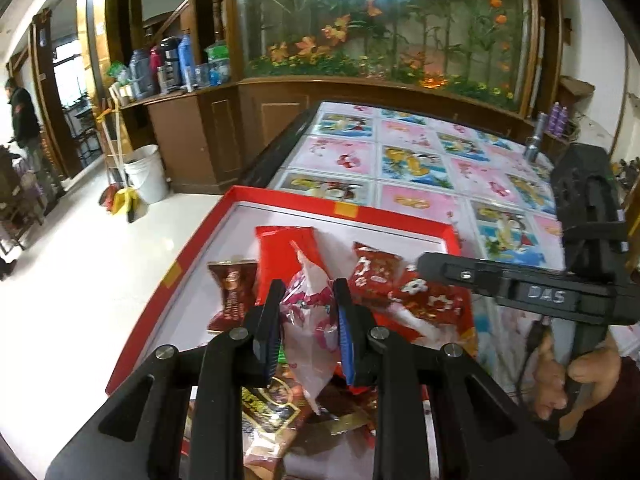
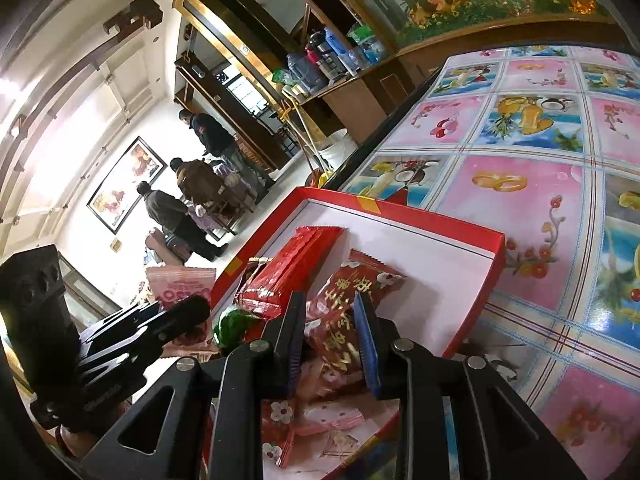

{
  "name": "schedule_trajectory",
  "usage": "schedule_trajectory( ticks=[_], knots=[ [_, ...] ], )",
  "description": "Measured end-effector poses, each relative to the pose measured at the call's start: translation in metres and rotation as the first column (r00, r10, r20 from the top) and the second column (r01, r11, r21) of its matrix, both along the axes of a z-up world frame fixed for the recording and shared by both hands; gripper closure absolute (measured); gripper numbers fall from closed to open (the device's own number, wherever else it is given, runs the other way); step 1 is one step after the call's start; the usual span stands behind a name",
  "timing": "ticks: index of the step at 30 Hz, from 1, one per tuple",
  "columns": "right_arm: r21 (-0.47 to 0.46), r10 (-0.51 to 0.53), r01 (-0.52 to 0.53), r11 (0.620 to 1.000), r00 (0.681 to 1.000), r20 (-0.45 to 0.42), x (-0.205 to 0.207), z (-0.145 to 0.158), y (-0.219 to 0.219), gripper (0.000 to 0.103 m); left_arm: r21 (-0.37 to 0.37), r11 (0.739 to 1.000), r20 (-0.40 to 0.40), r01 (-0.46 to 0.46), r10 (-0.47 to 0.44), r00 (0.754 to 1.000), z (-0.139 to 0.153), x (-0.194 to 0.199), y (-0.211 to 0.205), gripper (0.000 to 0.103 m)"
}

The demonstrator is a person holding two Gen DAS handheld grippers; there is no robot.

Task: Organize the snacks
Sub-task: 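Carry pink packet and red candy over the red box with both grippers, then open left gripper to drop pink packet while right gripper drops red candy into box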

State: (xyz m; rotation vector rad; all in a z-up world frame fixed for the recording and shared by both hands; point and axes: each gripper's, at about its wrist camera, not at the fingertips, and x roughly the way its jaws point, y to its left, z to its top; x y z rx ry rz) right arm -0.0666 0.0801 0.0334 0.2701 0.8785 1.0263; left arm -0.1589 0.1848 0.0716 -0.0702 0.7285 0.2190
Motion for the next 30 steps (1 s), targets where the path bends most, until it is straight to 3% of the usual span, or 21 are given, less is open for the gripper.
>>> schedule_trajectory(
  ticks=[5,7,13,19,30],
  knots=[
    [0.02,-0.004,0.004,1.0,1.0,0.019,-0.005,0.005,-0.008,0.074,0.062,0.996,-0.001,-0.066,0.066,0.998,-0.001,-0.001,0.004,0.074],
    [0.019,-0.009,0.008,1.0,0.999,0.037,-0.008,0.008,-0.011,0.071,0.078,0.993,0.008,-0.093,0.092,0.996,0.001,-0.003,0.007,0.059],
    [0.021,0.003,-0.006,1.0,0.995,0.1,-0.019,0.019,-0.011,0.067,0.135,0.977,0.062,-0.168,0.161,0.985,0.01,-0.013,0.013,0.03],
    [0.001,0.024,-0.024,1.0,0.988,0.15,-0.031,0.024,-0.008,0.06,0.147,0.966,0.082,-0.211,0.201,0.976,0.013,-0.018,0.017,0.022],
    [-0.008,0.03,-0.029,1.0,0.985,0.168,-0.035,0.024,-0.007,0.056,0.143,0.96,0.076,-0.241,0.232,0.97,0.012,-0.02,0.021,0.021]
  ],
)
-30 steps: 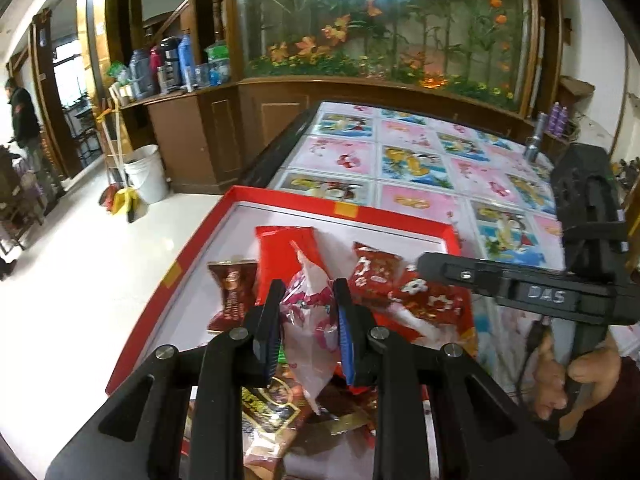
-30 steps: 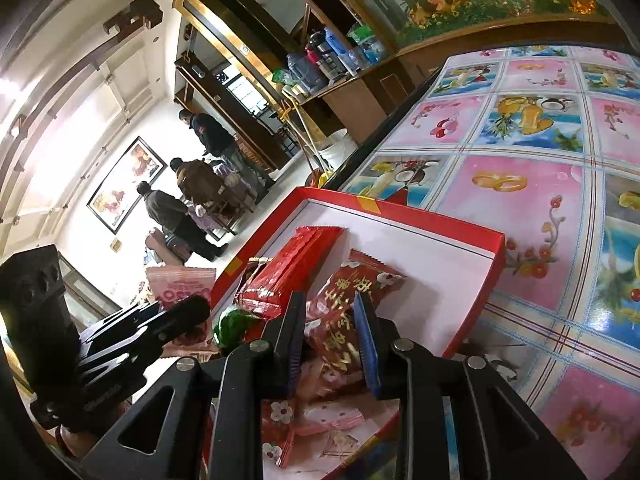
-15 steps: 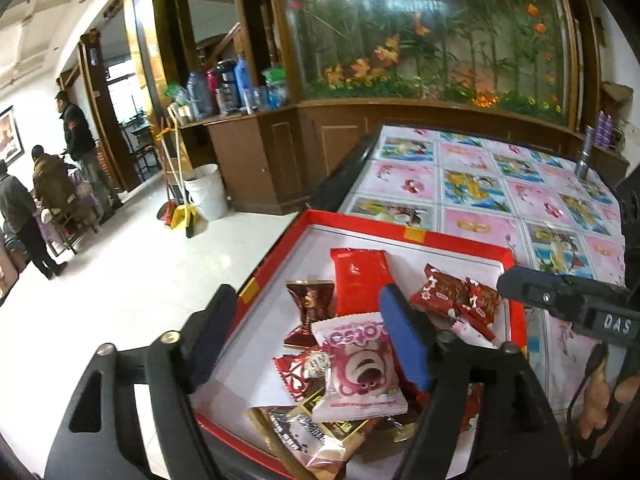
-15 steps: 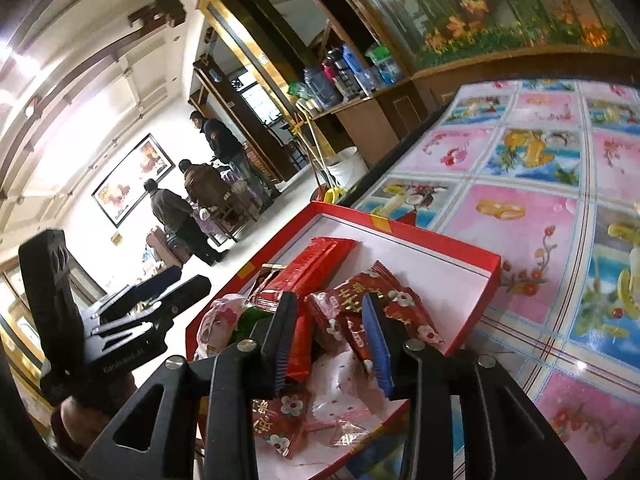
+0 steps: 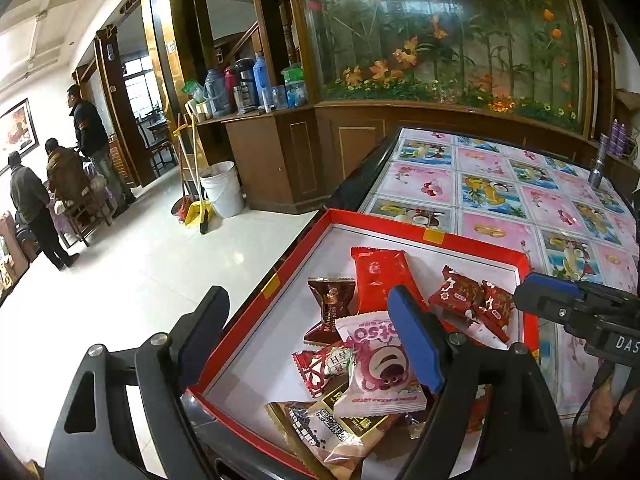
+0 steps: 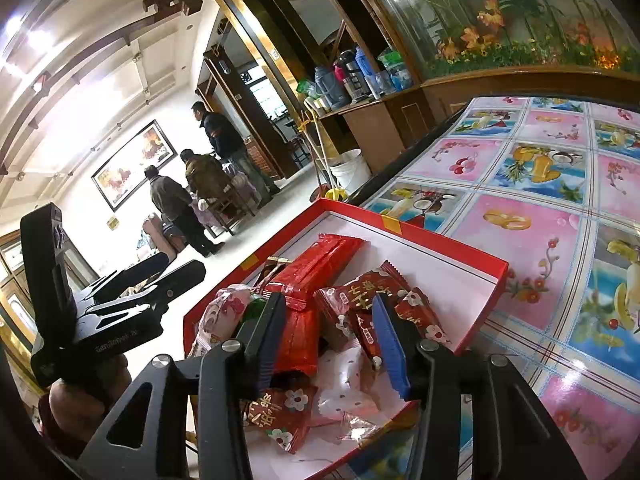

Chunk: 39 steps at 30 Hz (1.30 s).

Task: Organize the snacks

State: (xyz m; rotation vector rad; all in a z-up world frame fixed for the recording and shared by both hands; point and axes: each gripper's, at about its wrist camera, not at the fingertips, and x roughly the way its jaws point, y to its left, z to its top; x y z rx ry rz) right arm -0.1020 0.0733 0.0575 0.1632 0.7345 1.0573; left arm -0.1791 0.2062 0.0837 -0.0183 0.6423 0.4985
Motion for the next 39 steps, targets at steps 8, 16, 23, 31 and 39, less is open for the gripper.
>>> schedule_trajectory(
  ticks=[8,16,23,31,39],
  knots=[
    [-0.017,0.0,0.001,1.0,1.0,0.023,-0.003,0.001,0.001,0.053,0.013,1.0,-0.001,-0.021,0.021,1.0,0.002,-0.002,-0.001,0.019],
    [-0.021,-0.001,0.003,1.0,0.997,0.076,-0.015,0.007,-0.001,0.048,0.049,0.997,0.004,-0.064,0.064,0.998,0.005,-0.01,-0.002,0.016],
    [-0.021,0.029,-0.027,0.999,0.991,0.133,-0.031,0.013,0.001,0.048,0.079,0.99,0.011,-0.119,0.119,0.993,0.007,-0.017,-0.002,0.014],
    [0.005,0.03,-0.031,1.0,0.984,0.177,-0.05,0.019,-0.004,0.044,0.087,0.99,0.02,-0.113,0.111,0.994,0.012,-0.023,-0.008,0.014],
    [-0.005,0.072,-0.073,0.997,0.973,0.22,-0.075,0.021,0.0,0.044,0.128,0.988,0.019,-0.092,0.09,0.996,0.019,-0.025,-0.025,0.014]
  ],
)
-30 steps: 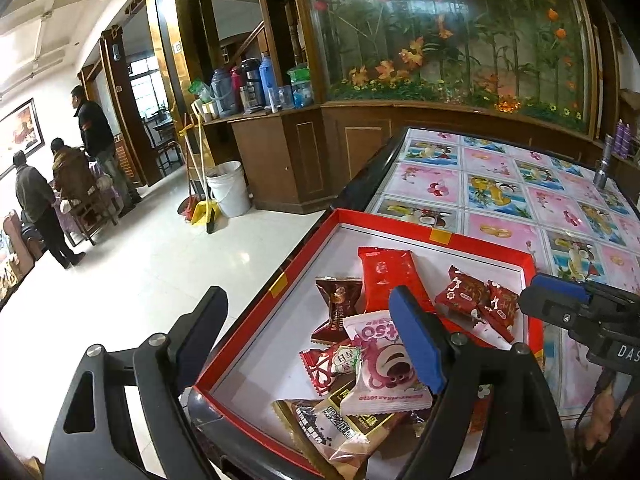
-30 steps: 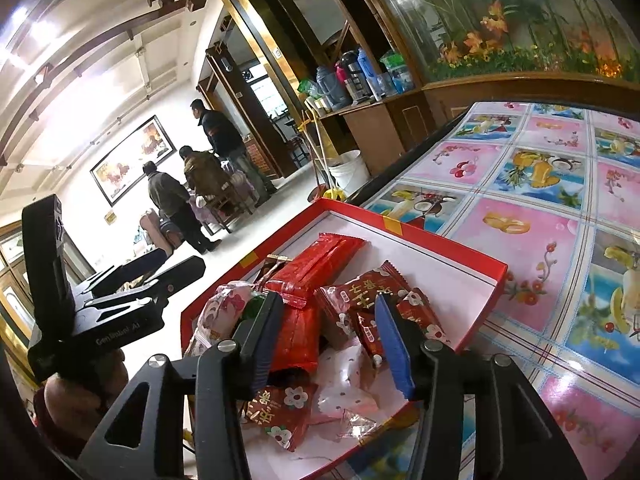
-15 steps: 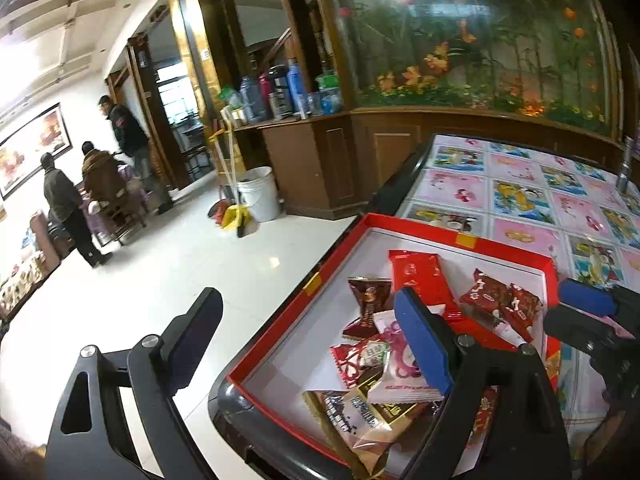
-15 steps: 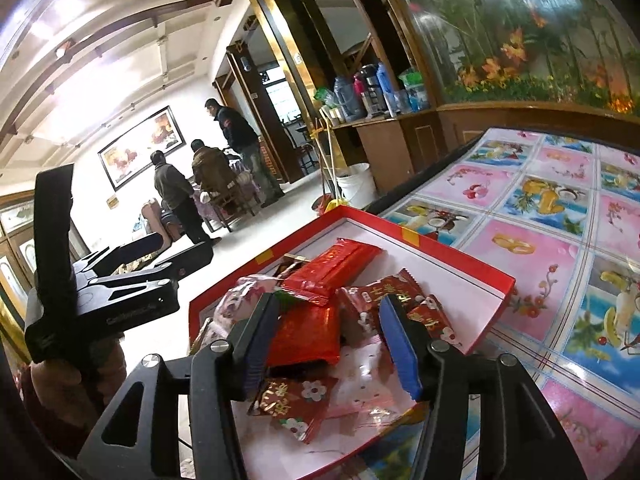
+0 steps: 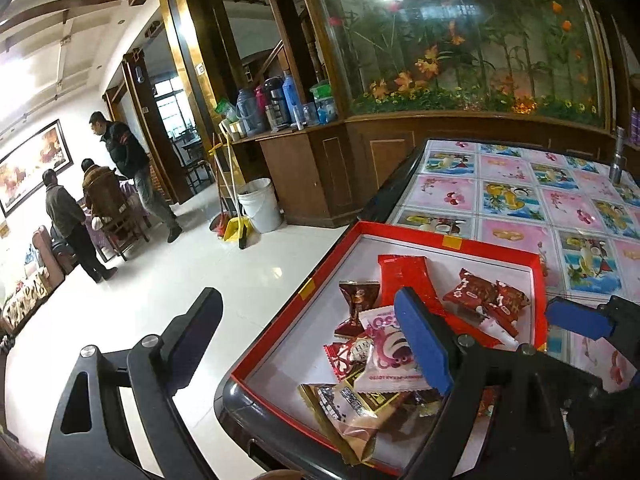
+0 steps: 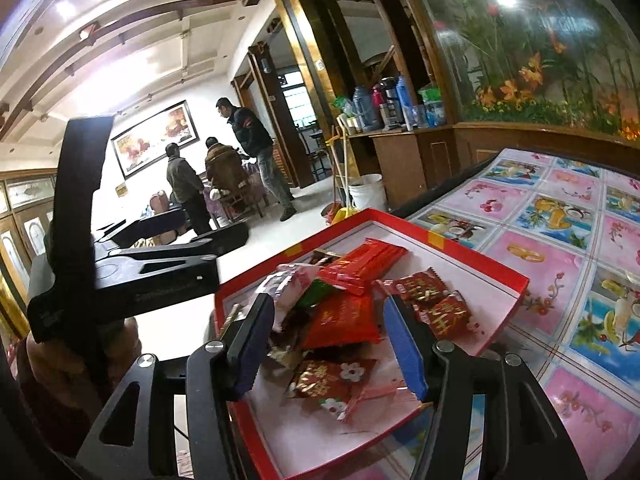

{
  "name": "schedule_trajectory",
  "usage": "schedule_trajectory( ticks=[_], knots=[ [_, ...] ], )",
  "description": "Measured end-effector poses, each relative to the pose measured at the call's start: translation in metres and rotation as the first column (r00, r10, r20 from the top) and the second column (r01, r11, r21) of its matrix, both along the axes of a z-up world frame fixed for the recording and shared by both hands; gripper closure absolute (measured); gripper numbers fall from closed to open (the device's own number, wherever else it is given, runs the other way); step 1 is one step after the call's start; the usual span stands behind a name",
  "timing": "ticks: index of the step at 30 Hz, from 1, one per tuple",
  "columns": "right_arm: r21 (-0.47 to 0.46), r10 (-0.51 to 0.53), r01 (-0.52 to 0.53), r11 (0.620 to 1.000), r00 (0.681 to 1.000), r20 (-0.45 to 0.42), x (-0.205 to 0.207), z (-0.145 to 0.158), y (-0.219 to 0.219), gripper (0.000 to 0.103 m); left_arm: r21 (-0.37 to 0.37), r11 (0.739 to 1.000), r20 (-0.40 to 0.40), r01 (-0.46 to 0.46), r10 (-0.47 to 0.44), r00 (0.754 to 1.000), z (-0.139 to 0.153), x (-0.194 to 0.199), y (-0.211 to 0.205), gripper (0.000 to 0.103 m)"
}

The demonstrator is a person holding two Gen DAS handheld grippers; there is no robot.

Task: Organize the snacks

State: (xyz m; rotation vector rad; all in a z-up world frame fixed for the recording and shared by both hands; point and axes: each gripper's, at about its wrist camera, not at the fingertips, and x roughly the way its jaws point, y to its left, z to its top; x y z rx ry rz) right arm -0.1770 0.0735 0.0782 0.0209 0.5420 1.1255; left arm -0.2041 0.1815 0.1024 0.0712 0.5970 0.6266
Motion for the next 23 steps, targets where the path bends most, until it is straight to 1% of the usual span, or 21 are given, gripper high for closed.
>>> schedule_trajectory(
  ticks=[6,13,16,18,20,21,23],
  knots=[
    [0.037,-0.01,0.009,0.999,1.0,0.009,-0.007,0.006,-0.007,0.043,-0.024,0.999,0.008,0.022,-0.021,1.0,0.004,-0.004,-0.003,0.014],
    [0.034,-0.023,0.022,0.999,1.0,0.02,-0.01,0.007,-0.012,0.042,-0.023,0.999,0.011,0.026,-0.026,1.0,0.006,-0.007,-0.005,0.014],
    [0.029,-0.03,0.029,0.999,0.999,0.035,-0.013,0.009,-0.013,0.042,-0.039,0.999,0.001,0.029,-0.029,1.0,0.006,-0.008,-0.005,0.014],
    [0.028,-0.031,0.03,0.999,0.999,0.044,-0.014,0.01,-0.013,0.042,-0.03,0.999,0.005,0.028,-0.027,1.0,0.007,-0.009,-0.007,0.014],
    [0.03,-0.033,0.032,0.999,0.998,0.046,-0.016,0.01,-0.014,0.042,0.004,1.0,0.016,0.022,-0.022,1.0,0.008,-0.01,-0.011,0.014],
    [0.031,-0.04,0.039,0.999,0.998,0.045,-0.015,0.011,-0.015,0.042,0.018,0.999,0.017,0.027,-0.027,0.999,0.008,-0.009,-0.014,0.014],
    [0.03,-0.057,0.056,0.998,0.997,0.046,-0.012,0.011,-0.019,0.042,0.018,0.998,0.009,0.056,-0.056,0.998,0.008,-0.007,-0.019,0.014]
  ],
)
